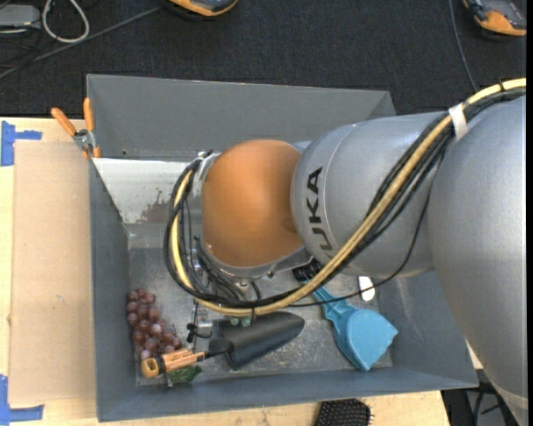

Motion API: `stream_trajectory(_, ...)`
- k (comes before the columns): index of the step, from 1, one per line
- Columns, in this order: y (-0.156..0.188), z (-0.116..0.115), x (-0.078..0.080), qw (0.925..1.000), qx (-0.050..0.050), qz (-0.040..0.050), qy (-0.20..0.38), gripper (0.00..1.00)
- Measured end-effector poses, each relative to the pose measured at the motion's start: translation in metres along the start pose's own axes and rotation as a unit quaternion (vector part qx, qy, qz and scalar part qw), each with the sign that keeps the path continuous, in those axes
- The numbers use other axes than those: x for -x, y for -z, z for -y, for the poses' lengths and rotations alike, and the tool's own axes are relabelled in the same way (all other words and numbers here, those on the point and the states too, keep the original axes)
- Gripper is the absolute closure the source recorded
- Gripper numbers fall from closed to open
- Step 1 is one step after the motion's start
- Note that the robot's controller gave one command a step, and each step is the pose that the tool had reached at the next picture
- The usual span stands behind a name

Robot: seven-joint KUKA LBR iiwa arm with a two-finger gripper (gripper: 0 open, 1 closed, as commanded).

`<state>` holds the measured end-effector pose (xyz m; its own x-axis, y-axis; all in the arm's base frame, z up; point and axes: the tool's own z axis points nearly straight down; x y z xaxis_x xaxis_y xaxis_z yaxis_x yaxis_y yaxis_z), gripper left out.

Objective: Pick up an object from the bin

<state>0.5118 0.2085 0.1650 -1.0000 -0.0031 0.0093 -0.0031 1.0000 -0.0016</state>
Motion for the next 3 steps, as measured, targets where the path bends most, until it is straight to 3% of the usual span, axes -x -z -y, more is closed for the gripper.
stream_trajectory(1,0.004,0.001,0.002,1.0,0.001,0.0036,-0.002,0.0)
stream_trajectory(2,-0.061,0.017,-0.018,1.0,0.001,0.0033,0.005,0.0)
stream_trajectory(3,-0.077,0.052,0.025,1.0,0.002,0.0061,0.005,0.0)
